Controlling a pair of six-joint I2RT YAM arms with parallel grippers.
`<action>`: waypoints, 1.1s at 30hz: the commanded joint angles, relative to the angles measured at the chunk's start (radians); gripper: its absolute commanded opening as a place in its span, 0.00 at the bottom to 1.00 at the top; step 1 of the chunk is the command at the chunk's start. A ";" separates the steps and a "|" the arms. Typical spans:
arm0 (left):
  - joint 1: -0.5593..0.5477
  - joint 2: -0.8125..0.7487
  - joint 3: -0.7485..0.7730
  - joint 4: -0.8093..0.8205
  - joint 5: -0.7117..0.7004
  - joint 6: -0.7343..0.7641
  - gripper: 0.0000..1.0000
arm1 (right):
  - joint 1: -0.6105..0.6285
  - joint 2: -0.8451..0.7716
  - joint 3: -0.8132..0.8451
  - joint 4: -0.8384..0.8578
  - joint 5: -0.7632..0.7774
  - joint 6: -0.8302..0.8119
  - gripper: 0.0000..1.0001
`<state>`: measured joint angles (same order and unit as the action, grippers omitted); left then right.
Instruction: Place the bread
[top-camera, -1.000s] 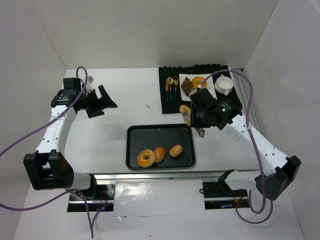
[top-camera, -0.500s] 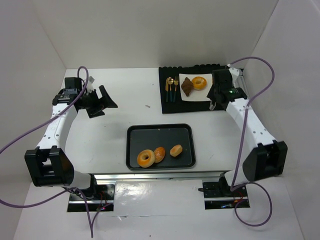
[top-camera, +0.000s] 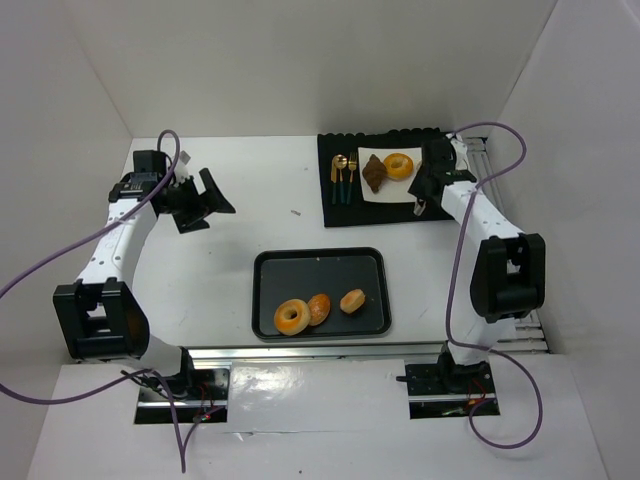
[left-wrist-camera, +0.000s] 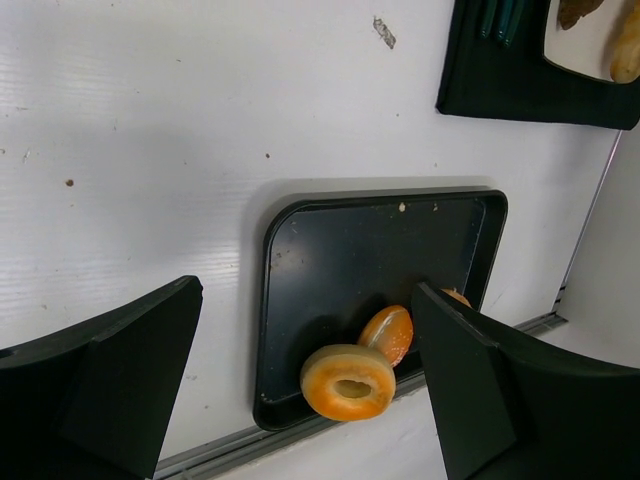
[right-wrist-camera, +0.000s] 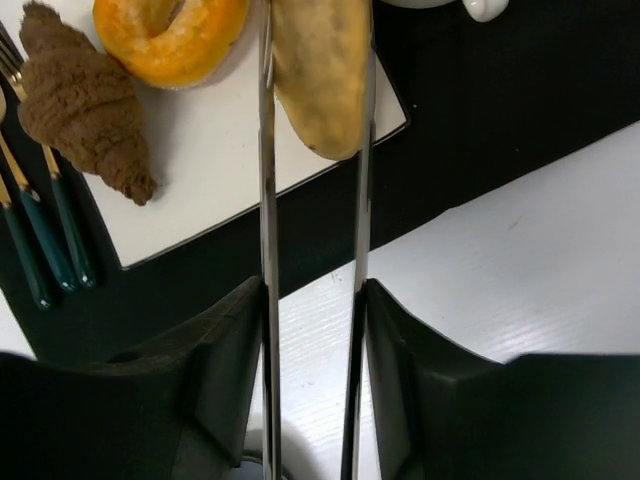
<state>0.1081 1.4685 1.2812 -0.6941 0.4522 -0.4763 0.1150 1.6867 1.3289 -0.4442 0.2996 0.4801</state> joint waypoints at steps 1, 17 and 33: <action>0.005 0.000 0.046 -0.005 -0.003 0.007 1.00 | 0.000 0.002 0.009 0.107 -0.028 0.003 0.51; 0.005 -0.060 0.015 -0.005 0.016 0.016 1.00 | 0.049 -0.176 0.041 0.000 0.012 -0.015 0.61; 0.005 -0.165 -0.025 -0.015 -0.043 -0.004 1.00 | 0.492 -0.121 -0.036 0.145 -0.165 -0.219 0.61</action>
<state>0.1081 1.3518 1.2583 -0.7120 0.4316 -0.4767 0.5804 1.5204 1.2831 -0.4259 0.1844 0.3374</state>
